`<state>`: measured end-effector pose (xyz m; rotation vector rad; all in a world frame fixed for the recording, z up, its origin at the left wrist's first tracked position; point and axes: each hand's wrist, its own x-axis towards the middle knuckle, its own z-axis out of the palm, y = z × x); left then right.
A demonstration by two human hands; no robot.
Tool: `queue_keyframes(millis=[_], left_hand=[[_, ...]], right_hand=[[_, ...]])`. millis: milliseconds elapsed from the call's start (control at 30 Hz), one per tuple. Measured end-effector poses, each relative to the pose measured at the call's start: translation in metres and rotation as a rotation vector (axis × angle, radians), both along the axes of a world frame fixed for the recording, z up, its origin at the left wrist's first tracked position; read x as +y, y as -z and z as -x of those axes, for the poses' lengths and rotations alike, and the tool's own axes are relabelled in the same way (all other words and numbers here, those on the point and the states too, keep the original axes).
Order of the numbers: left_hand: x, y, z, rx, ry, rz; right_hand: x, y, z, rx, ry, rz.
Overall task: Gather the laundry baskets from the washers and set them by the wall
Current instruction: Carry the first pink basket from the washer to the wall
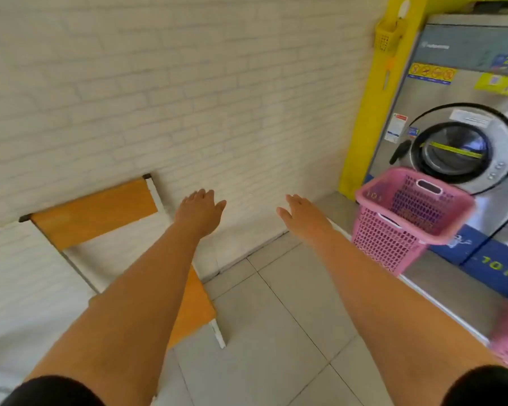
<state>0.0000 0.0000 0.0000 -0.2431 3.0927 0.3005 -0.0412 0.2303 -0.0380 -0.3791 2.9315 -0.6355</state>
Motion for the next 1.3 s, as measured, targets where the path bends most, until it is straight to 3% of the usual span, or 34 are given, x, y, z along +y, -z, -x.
queue_keyframes(millis=[567,867,1067,1300], left_hand=[[0.259,0.114,0.120,-0.202,0.294,-0.158],[0.344,0.161,0.228,-0.266,0.459,-0.131],[0.392,0.192,0.321,-0.325,0.572,-0.135],[0.439,0.209,0.410,-0.333,0.660,-0.142]], right_hand=[[0.265,0.102,0.033,-0.135,0.472,0.151],[0.340,0.141,0.092,-0.197,0.661,0.201],[0.377,0.161,0.152,-0.263,0.916,0.207],[0.412,0.182,0.213,-0.232,1.106,0.267]])
